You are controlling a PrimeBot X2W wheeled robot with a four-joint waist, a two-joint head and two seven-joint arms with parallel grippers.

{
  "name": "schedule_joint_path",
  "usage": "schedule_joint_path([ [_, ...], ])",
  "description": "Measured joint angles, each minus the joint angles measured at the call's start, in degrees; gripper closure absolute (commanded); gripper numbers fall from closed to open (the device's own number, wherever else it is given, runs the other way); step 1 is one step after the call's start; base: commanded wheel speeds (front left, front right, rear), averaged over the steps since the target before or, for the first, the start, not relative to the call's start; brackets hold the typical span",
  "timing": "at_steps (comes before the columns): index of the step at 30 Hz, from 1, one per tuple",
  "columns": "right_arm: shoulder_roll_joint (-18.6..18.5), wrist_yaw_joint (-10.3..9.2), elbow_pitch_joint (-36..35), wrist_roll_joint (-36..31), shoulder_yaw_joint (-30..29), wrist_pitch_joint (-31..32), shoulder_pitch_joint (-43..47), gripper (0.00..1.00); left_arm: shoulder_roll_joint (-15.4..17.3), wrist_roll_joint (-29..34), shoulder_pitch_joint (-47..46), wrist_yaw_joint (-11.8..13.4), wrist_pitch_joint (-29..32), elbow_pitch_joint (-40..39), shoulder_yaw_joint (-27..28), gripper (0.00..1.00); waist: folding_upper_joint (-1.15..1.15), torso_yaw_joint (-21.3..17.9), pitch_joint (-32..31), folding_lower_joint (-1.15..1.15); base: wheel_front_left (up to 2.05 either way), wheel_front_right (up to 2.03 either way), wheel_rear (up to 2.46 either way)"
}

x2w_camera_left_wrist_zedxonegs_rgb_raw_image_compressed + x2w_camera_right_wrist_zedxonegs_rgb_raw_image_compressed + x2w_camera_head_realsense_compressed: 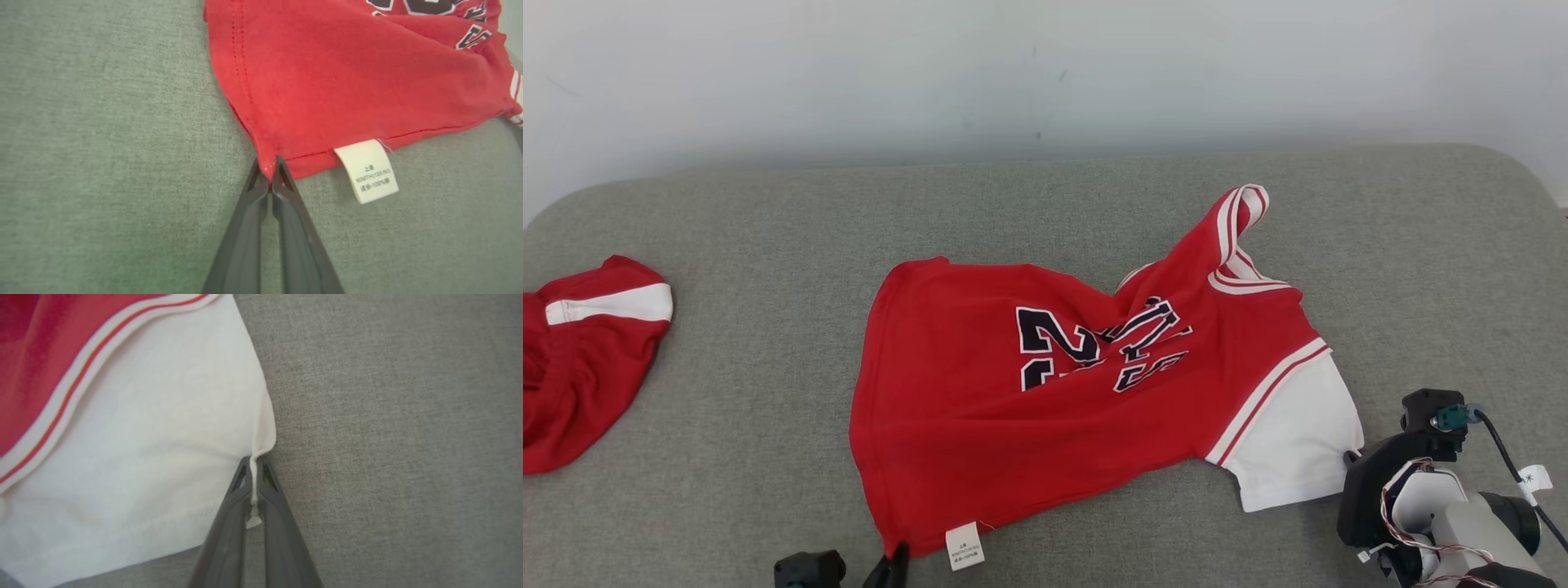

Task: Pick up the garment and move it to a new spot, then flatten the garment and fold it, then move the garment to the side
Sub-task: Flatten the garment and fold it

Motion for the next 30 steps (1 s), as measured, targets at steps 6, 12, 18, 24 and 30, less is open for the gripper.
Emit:
schedule_joint_path([
  [6,-0.24,-0.01,-0.97,2.15,1.13,-1.8,0.36,1.0,0.3,-0.51,-0.48,0.01,-2.83,-1.19,0.66,1.0,0.01,-0.05,-0.89,0.01,0.0,0.0,0.0],
  [12,0.1,0.0,-4.82,7.24,2.54,-4.2,0.92,1.0,0.66,-1.09,-0.84,-0.09,-4.63,-4.46,1.27,1.0,0.01,0.05,-2.07,0.01,0.0,0.0,0.0],
  [18,-0.19,0.0,-12.54,14.8,3.87,-5.34,0.31,1.0,0.77,-4.08,-2.83,-1.0,-3.63,-8.44,2.2,1.0,0.01,-0.34,-2.84,0.01,0.0,0.0,0.0],
  [24,-1.07,-0.01,-19.08,19.12,3.54,-4.41,-5.85,1.0,1.46,-10.81,-10.35,-2.49,1.26,-11.2,4.85,1.0,0.01,-1.08,-1.82,0.01,0.0,0.0,0.0],
  [30,1.82,0.0,-19.74,23.02,1.19,-0.96,-18.49,1.0,5.04,-18.12,-23.7,-3.11,6.9,-12.63,8.9,1.0,0.01,-2.6,1.62,0.01,0.0,0.0,0.0],
])
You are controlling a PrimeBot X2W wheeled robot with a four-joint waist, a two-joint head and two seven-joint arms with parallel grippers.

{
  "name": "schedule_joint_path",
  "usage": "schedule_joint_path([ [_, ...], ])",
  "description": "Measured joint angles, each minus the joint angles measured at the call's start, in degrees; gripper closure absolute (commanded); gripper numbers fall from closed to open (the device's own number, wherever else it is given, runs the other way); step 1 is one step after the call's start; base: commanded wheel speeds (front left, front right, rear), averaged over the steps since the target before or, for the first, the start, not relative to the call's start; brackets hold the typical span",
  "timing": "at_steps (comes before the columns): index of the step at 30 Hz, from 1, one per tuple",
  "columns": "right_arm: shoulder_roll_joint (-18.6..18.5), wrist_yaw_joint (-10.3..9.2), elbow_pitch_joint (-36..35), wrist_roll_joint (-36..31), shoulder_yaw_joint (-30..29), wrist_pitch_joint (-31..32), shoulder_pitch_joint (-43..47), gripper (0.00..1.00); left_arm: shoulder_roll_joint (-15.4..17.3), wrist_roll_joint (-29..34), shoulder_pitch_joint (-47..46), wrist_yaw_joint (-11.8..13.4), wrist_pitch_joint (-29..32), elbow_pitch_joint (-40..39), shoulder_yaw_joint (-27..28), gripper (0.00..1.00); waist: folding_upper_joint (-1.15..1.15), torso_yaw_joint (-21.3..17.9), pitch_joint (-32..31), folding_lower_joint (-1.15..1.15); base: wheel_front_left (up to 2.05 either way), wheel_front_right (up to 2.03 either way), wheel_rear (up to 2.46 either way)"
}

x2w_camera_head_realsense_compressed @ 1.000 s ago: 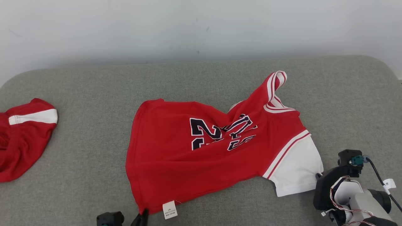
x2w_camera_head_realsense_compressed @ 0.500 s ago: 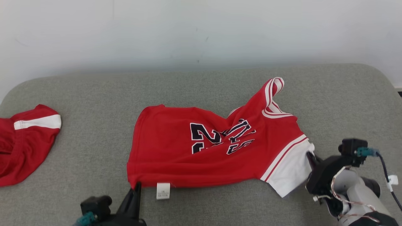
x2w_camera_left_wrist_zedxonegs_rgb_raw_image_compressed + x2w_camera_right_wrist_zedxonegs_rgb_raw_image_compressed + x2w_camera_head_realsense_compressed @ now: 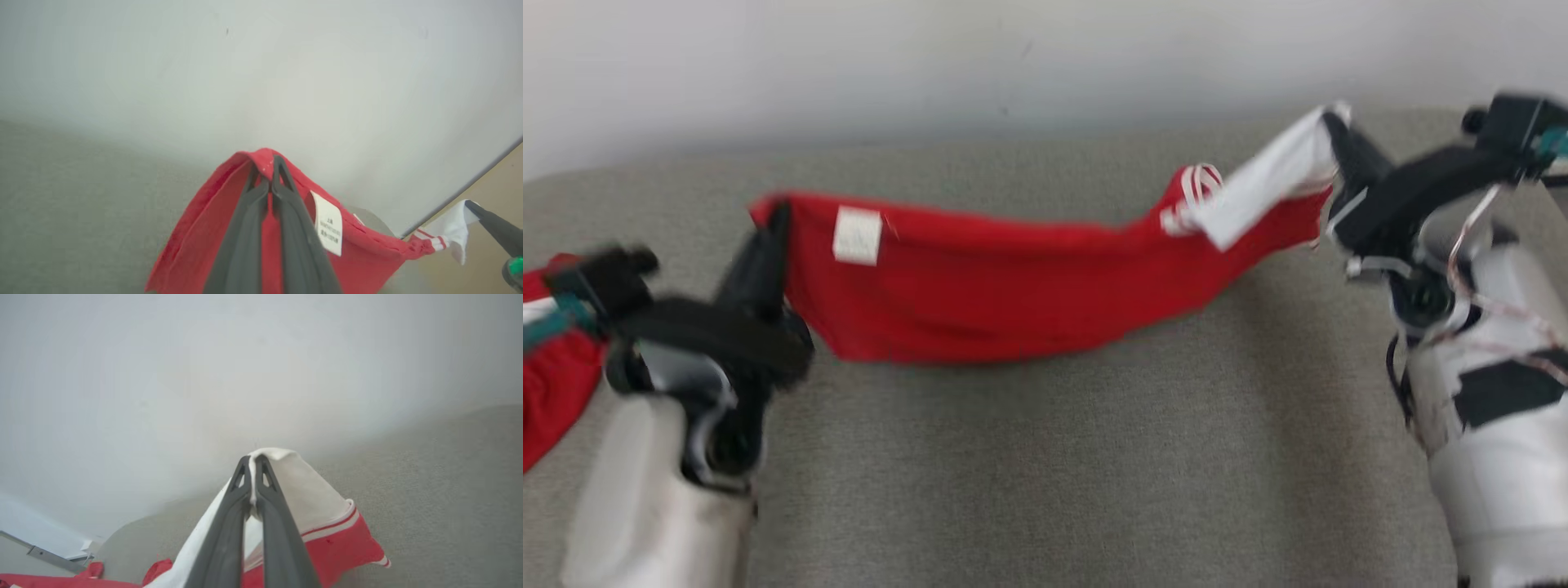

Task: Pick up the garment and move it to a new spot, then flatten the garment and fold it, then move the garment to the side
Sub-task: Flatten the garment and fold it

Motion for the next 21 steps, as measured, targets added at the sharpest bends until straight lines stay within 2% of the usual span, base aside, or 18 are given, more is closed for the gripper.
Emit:
schedule_joint_path([
  [4,1.65,-0.01,2.82,0.29,-2.24,0.08,-10.53,1.0,0.8,-4.07,-10.29,-0.09,2.79,0.34,2.7,1.0,0.0,-0.96,3.92,0.0,0.0,0.0,0.0],
  [10,2.66,-0.01,3.96,0.14,-3.79,-5.76,-27.42,1.0,1.49,-6.32,-27.47,0.85,3.21,1.26,4.57,1.0,0.01,-1.91,11.64,0.01,0.0,0.0,0.0],
  [17,1.52,-0.01,5.03,-1.11,-5.5,-16.48,-41.68,1.0,2.72,-3.81,-42.18,1.11,0.96,3.5,3.46,1.0,0.01,-2.55,20.48,0.02,0.0,0.0,0.0],
  [21,0.2,-0.01,7.01,-1.67,-6.51,-21.04,-47.68,1.0,1.74,-2.34,-49.08,1.19,-1.9,5.0,2.27,1.0,0.01,-2.68,24.56,0.02,0.0,0.0,0.0],
])
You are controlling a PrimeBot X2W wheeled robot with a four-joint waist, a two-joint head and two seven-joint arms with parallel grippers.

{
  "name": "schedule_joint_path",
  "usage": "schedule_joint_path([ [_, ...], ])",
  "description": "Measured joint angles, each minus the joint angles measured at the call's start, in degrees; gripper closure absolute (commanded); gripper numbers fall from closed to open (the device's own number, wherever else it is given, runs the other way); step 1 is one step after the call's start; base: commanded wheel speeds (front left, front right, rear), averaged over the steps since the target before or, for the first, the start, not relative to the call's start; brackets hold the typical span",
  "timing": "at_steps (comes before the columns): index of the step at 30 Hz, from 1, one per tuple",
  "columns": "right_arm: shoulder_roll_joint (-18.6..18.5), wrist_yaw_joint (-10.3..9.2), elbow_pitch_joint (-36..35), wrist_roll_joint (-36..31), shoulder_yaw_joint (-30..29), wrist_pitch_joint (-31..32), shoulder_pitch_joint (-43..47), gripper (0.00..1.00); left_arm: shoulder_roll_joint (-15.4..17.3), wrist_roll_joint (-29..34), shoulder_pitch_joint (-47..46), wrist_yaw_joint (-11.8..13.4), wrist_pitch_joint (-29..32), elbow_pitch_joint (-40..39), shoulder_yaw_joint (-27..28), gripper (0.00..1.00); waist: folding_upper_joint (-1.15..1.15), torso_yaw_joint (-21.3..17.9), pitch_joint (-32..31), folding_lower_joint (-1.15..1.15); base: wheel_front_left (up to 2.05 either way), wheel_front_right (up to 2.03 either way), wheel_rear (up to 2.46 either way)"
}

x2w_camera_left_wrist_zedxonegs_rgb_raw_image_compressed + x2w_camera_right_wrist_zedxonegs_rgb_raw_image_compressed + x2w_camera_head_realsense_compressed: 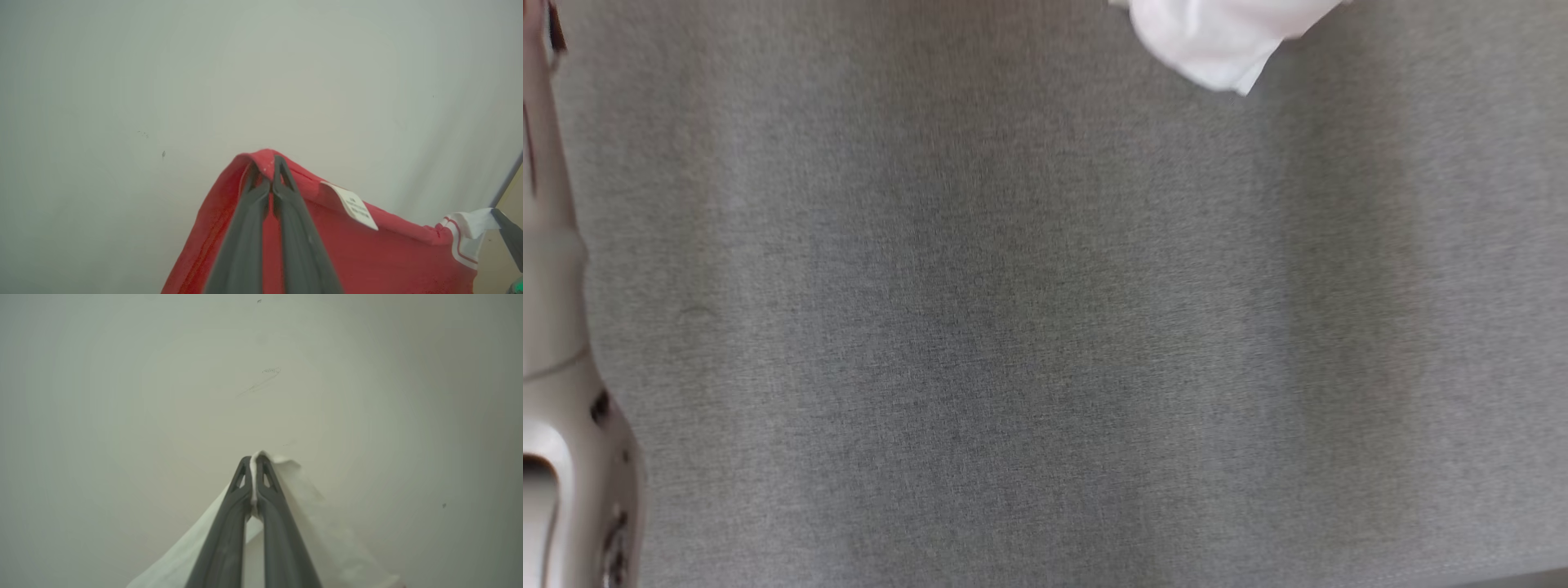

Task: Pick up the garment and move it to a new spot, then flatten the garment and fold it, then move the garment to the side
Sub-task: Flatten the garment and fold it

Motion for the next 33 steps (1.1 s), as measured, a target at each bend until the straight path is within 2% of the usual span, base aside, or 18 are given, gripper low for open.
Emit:
schedule_joint_path([
  [6,-0.8,0.0,0.76,-0.35,-0.87,-5.37,-6.86,1.0,0.14,2.82,-6.59,0.92,-4.8,2.97,-0.37,1.0,0.0,0.29,3.99,-0.01,0.0,0.0,0.0],
  [11,-0.83,0.0,-1.78,0.6,0.92,-7.47,-11.64,1.0,1.35,2.54,-10.97,0.42,-7.94,4.46,1.09,1.0,-0.01,0.45,5.72,-0.02,0.0,0.0,0.0],
  [16,-2.12,0.0,-5.21,0.92,1.38,-8.37,-13.44,1.0,2.18,2.21,-11.65,-0.4,-10.54,5.15,1.67,1.0,-0.01,0.38,6.7,-0.02,0.0,0.0,0.0],
  [20,-3.41,0.0,-6.46,-0.67,4.09,-8.62,-13.39,1.0,2.48,1.33,-11.21,-0.94,-11.58,6.42,2.12,1.0,-0.02,0.24,7.69,-0.03,0.0,0.0,0.0],
  [24,-4.6,0.0,-4.75,-1.42,9.09,-8.72,-8.89,1.0,2.63,1.24,-7.47,-1.36,-12.18,8.81,0.71,1.0,-0.01,0.19,9.17,-0.03,0.0,0.0,0.0],
  [28,-5.92,0.0,-4.79,2.14,14.06,-8.37,-3.16,1.0,3.07,1.2,-3.5,-1.62,-12.33,10.36,-1.05,1.0,-0.01,0.45,9.02,-0.02,0.0,0.0,0.0],
  [33,-9.17,0.0,-8.46,8.05,18.59,-5.79,5.81,1.0,3.28,-0.85,1.57,-1.93,-12.47,9.81,-3.88,1.0,-0.02,0.79,7.29,-0.03,0.0,0.0,0.0],
])
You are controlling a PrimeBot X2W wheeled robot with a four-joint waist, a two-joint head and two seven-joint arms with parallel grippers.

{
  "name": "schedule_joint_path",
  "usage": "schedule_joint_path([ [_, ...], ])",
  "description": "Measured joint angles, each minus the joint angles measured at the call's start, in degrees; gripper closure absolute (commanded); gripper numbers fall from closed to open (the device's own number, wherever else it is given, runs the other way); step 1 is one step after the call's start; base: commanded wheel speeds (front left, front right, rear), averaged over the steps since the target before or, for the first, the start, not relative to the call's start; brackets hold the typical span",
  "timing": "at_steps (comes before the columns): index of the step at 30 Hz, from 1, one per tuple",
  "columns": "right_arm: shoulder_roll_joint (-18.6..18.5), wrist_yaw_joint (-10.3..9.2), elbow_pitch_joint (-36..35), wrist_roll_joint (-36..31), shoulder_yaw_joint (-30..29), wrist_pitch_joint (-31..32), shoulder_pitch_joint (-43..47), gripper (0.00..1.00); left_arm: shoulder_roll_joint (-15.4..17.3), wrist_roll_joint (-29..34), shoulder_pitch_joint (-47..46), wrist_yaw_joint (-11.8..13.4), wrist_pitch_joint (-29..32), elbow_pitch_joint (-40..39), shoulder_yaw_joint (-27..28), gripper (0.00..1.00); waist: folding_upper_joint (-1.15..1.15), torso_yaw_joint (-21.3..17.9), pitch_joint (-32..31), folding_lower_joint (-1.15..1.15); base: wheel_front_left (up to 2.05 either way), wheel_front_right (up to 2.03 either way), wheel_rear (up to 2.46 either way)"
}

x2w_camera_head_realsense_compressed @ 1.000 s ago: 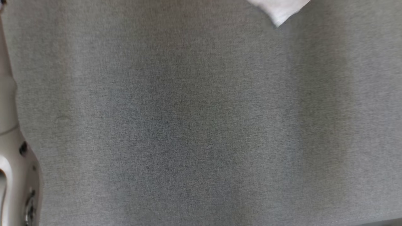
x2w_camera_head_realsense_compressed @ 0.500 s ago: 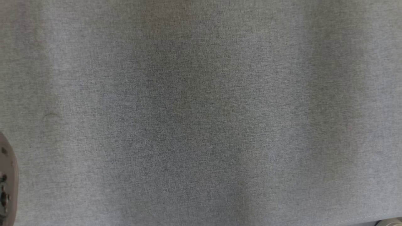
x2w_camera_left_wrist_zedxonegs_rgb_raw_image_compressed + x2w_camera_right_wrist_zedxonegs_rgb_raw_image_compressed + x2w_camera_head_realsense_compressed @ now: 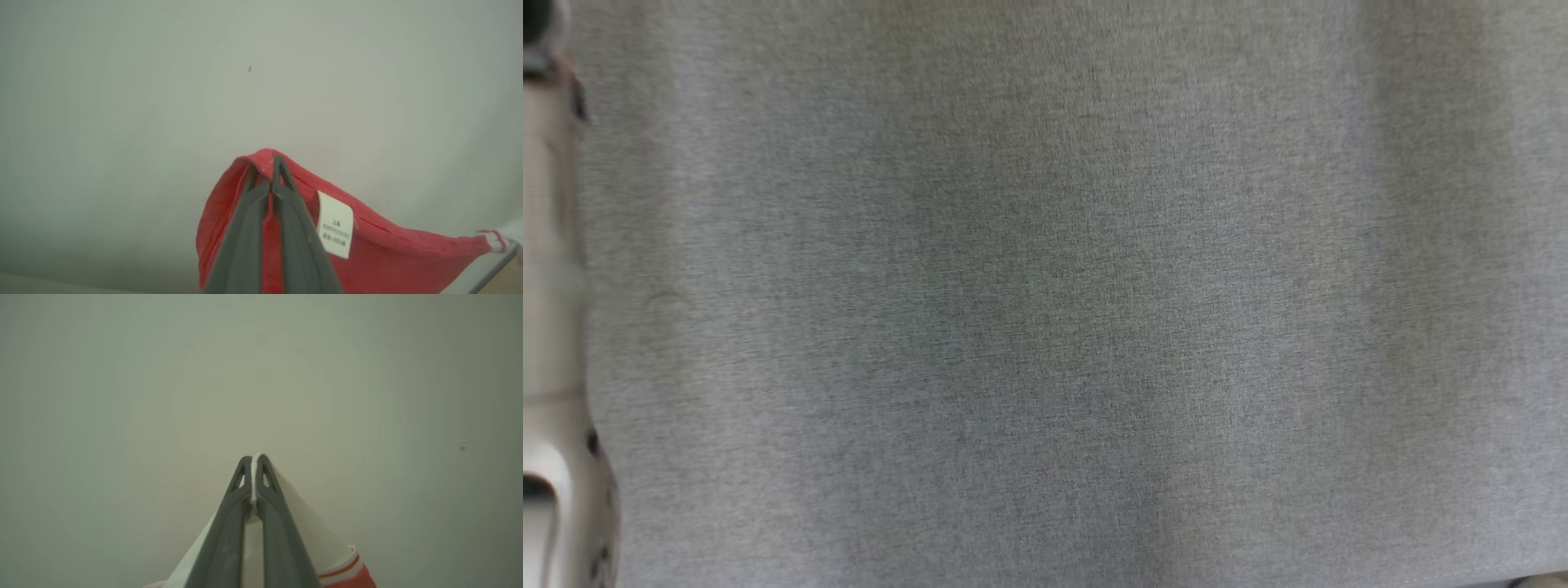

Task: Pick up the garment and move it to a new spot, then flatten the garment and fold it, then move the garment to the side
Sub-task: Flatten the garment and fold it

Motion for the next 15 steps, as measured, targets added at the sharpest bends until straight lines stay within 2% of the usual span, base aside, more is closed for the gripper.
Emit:
schedule_joint_path([
  [3,-2.57,0.0,-3.75,3.59,2.01,3.48,6.41,1.0,0.91,-1.62,4.17,-0.09,0.21,-2.7,-3.09,1.0,0.0,0.25,-1.65,0.0,0.0,0.0,0.0],
  [9,-8.15,0.0,-11.92,9.33,1.52,12.85,22.17,1.0,3.2,-6.11,17.22,-0.09,0.12,-8.18,-6.92,1.0,0.0,0.78,-6.45,-0.01,0.0,0.0,0.0],
  [13,-10.05,0.0,-16.28,10.12,-1.78,19.44,35.66,1.0,3.37,-7.57,28.56,-0.09,-0.1,-11.65,-8.87,1.0,0.0,1.18,-10.45,-0.01,0.0,0.0,0.0],
  [15,-10.8,0.0,-18.28,8.47,-4.5,22.49,42.37,1.0,3.3,-7.92,34.13,-0.08,-0.36,-13.07,-9.4,1.0,-0.01,1.41,-12.62,-0.01,0.0,0.0,0.0],
])
